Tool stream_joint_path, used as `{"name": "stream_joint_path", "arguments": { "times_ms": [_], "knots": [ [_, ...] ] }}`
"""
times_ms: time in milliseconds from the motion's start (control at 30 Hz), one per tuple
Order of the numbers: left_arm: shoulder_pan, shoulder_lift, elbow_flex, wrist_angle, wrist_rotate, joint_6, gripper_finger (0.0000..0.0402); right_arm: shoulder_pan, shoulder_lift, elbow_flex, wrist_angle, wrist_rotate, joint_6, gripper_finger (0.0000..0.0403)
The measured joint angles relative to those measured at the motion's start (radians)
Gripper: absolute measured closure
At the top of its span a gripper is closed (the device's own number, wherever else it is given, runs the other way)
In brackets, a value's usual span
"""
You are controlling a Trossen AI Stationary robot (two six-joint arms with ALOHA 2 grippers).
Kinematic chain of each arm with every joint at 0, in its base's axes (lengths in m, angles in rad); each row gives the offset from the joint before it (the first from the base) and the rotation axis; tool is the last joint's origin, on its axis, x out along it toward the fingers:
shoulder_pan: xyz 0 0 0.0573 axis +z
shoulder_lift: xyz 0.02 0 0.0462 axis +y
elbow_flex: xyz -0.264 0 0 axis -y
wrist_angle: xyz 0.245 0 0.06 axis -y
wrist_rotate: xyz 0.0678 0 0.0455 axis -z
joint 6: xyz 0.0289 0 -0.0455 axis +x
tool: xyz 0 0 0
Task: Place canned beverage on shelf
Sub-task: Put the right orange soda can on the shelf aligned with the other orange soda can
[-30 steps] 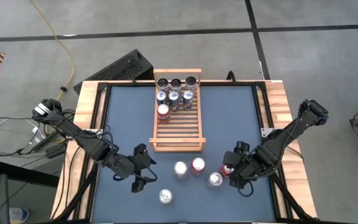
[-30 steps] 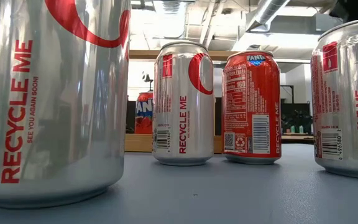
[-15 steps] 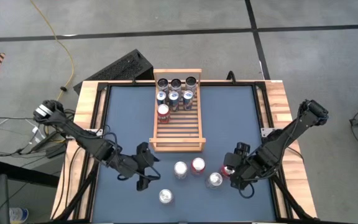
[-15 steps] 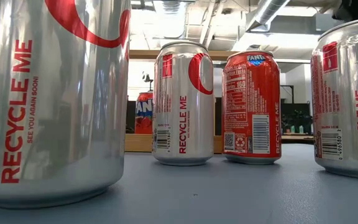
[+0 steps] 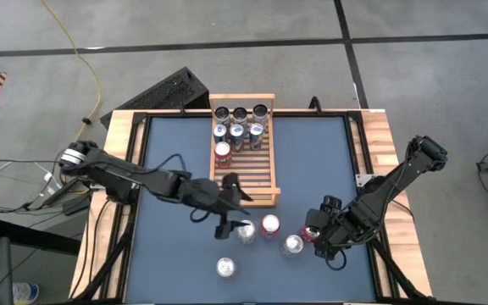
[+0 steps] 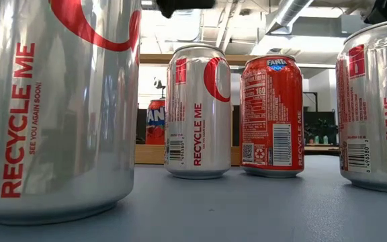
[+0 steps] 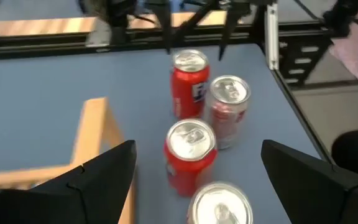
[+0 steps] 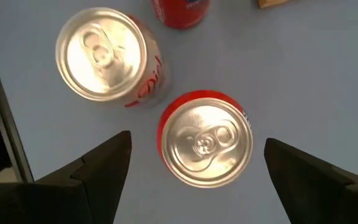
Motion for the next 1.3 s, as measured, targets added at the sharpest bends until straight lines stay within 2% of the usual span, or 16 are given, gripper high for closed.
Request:
{"name": "stream_joint_path", "arguments": {
  "times_ms": [200,467,667,800,1067,1200,1300],
  "knots": [
    [-0.002,0.116,0.059,-0.015,0.084,0.058,0.0068,0.001,0.0,-0.002,0.011,0.027,0.008,0.0051],
    [-0.007,0.085,0.063,-0.014,0.087,0.042,0.0068,-0.011,-0.001,-0.098,0.06,0.02,0.024,0.0051],
    [-0.023,0.053,0.063,-0.021,0.089,0.06,0.0068,-0.035,0.0,-0.109,0.084,0.01,0.016,0.0057],
    [-0.024,0.044,0.063,-0.024,0.085,0.062,0.0068,-0.054,0.0,-0.118,0.083,-0.021,0.016,0.0093],
    [-0.035,0.04,0.063,-0.065,0.084,0.033,0.0068,-0.054,-0.004,-0.126,0.082,-0.033,0.015,0.0205],
    [-0.053,-0.008,0.063,-0.14,0.072,0.033,0.0068,-0.043,0.001,-0.102,0.048,-0.031,0.016,0.0211],
    [-0.075,-0.078,0.063,-0.221,0.006,0.015,0.0068,-0.038,0.003,-0.073,-0.006,-0.02,0.015,0.0211]
  ]
}}
